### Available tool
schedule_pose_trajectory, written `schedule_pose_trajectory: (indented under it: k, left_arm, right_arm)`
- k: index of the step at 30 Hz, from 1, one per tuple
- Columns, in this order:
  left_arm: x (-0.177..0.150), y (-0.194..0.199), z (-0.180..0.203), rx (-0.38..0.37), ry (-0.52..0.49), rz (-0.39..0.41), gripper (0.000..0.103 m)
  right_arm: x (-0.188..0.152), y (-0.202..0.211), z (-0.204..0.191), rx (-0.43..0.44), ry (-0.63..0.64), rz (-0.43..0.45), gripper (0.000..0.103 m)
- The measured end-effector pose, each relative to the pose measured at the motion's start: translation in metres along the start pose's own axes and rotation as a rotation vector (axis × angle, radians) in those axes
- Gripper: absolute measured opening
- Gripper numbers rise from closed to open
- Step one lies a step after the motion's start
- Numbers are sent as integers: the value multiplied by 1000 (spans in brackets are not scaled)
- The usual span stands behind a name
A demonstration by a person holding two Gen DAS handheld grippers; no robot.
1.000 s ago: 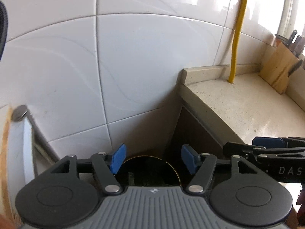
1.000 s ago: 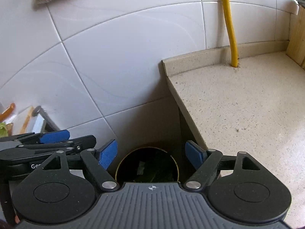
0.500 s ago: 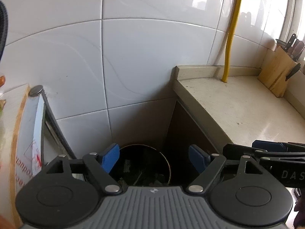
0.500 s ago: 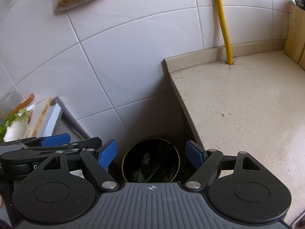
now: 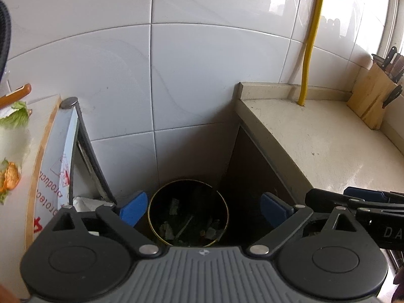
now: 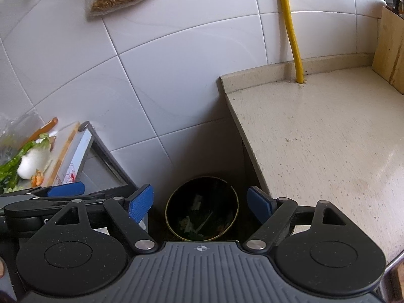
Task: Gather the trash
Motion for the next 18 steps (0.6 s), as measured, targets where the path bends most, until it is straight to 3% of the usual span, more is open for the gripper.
schedule_pose_trajectory:
  k: [18]
  left_arm:
    - [-12, 4, 3, 25, 0, -54, 102]
  right_arm:
    - [-13, 7, 3, 10, -20, -7, 87]
Point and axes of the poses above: each gripper's, at about its wrist camera, not at the fingertips, and y roughly against the way its jaws point, z to its right, x to its top, the point moved 7 cm from there along -y, roughly the way its jaws point, and after that the axes turned 8 degrees about x, right-handed, at the moved point
